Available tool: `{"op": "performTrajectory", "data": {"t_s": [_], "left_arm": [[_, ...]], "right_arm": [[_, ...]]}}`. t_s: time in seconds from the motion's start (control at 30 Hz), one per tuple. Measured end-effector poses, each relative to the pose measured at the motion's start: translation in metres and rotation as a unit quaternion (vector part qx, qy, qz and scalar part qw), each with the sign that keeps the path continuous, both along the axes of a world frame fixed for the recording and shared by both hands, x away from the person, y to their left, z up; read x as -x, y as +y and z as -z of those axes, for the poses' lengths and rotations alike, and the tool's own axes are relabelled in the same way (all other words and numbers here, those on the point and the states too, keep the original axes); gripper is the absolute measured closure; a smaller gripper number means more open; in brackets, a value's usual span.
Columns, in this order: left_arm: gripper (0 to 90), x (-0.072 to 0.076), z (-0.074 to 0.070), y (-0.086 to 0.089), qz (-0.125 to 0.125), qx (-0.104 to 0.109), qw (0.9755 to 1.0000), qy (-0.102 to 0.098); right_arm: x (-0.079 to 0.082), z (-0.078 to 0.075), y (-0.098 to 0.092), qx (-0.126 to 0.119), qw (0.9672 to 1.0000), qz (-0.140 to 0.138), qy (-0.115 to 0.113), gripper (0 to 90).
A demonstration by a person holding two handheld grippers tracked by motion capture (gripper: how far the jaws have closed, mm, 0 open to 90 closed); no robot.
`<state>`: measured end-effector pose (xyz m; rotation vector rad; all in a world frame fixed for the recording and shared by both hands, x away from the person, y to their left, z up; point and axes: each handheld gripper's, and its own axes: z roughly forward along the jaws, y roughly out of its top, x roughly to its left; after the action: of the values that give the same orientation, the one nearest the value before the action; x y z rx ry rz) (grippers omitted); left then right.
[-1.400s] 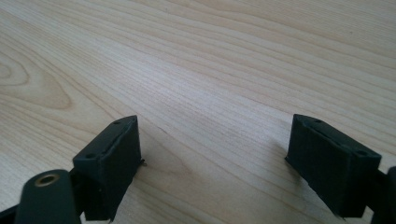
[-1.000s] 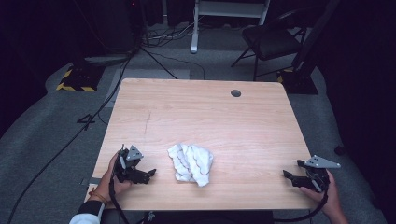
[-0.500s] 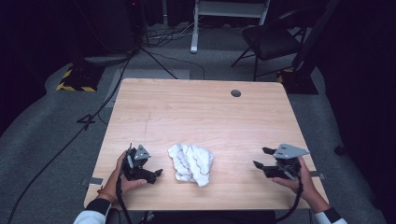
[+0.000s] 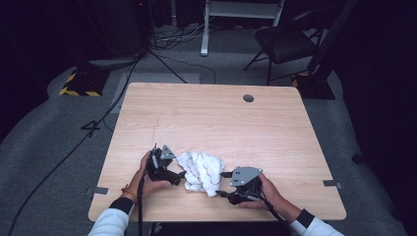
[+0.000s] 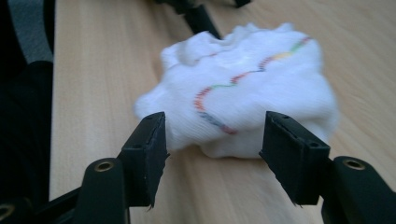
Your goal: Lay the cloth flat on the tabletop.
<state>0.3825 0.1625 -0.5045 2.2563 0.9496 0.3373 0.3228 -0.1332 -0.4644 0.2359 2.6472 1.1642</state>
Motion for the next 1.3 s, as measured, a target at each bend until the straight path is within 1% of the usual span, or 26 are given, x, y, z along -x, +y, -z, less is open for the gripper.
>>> {"op": "performTrajectory", "data": {"t_s": [0.1,0.13,0.27,0.3,0.37,0.4,0.43,0.5,0.57,0.6,0.63,0.7,0.77,0.83,0.9,0.97,1.03,1.17,1.27,1.3], "left_arm": [[0.6,-0.004,0.000,-0.005,0.003,0.001,1.0000,-0.001],[0.6,-0.005,0.000,-0.006,0.004,0.000,1.0000,-0.001],[0.7,-0.008,0.000,-0.010,0.006,-0.001,1.0000,0.000],[0.6,-0.009,0.000,-0.012,0.006,0.001,1.0000,-0.002],[0.7,-0.012,0.000,-0.014,0.009,0.000,1.0000,-0.001],[0.7,-0.013,0.000,-0.015,0.011,0.000,0.9999,-0.001],[1.5,-0.013,0.000,-0.016,0.014,0.003,0.9999,-0.001],[5.5,-0.013,-0.001,-0.018,0.019,0.007,0.9998,-0.008],[15.1,-0.012,-0.002,-0.017,0.031,0.015,0.9993,-0.016],[20.0,-0.011,-0.002,-0.016,0.038,0.018,0.9990,-0.017],[25.4,-0.011,-0.003,-0.016,0.042,0.019,0.9987,-0.022],[40.9,-0.011,-0.004,-0.015,0.043,0.024,0.9985,-0.024],[50.8,-0.011,-0.005,-0.014,0.047,0.025,0.9983,-0.023],[60.2,-0.011,-0.006,-0.013,0.051,0.022,0.9982,-0.024],[69.7,-0.011,-0.006,-0.012,0.049,0.016,0.9983,-0.026],[74.9,-0.011,-0.007,-0.011,0.052,0.014,0.9982,-0.026],[77.6,-0.009,-0.009,-0.011,0.056,0.014,0.9979,-0.030],[81.3,-0.006,-0.015,-0.009,0.066,0.026,0.9968,-0.035],[82.7,-0.002,-0.020,-0.006,0.074,0.039,0.9957,-0.041],[84.4,0.000,-0.022,-0.006,0.078,0.041,0.9952,-0.042]], "right_arm": [[0.004,0.007,0.012,0.014,0.9999,-0.007,-0.006,37.3],[0.004,0.008,0.014,0.016,0.9998,-0.008,-0.010,37.2],[0.007,0.005,0.014,0.007,0.9995,-0.005,-0.029,37.1],[0.007,0.005,0.015,0.009,0.9994,-0.006,-0.033,36.9],[0.006,0.006,0.017,0.016,0.9995,-0.010,-0.025,36.5],[0.006,0.006,0.019,0.018,0.9996,-0.009,-0.021,37.9],[0.004,0.006,0.020,0.020,0.9995,-0.007,-0.021,41.0],[0.002,0.005,0.020,0.024,0.9995,0.000,-0.023,46.7],[-0.002,0.004,0.017,0.020,0.9996,0.008,-0.021,57.2],[-0.004,0.003,0.015,0.023,0.9994,0.014,-0.022,61.7],[-0.006,0.003,0.013,0.023,0.9992,0.021,-0.023,64.2],[-0.010,0.002,0.007,0.012,0.9994,0.030,-0.010,70.2],[-0.013,-0.001,0.003,0.009,0.9990,0.041,-0.016,74.4],[-0.015,-0.005,-0.005,0.003,0.9984,0.053,-0.022,76.3],[-0.020,-0.010,-0.015,-0.009,0.9975,0.068,-0.018,77.9],[-0.026,-0.014,-0.028,-0.024,0.9960,0.086,-0.010,78.6],[-0.031,-0.018,-0.041,-0.035,0.9939,0.104,-0.009,78.9],[-0.040,-0.023,-0.068,-0.047,0.9886,0.143,-0.006,79.0],[-0.045,-0.025,-0.089,-0.058,0.9833,0.173,0.002,78.9],[-0.046,-0.025,-0.095,-0.061,0.9820,0.179,0.006,78.9]]}}
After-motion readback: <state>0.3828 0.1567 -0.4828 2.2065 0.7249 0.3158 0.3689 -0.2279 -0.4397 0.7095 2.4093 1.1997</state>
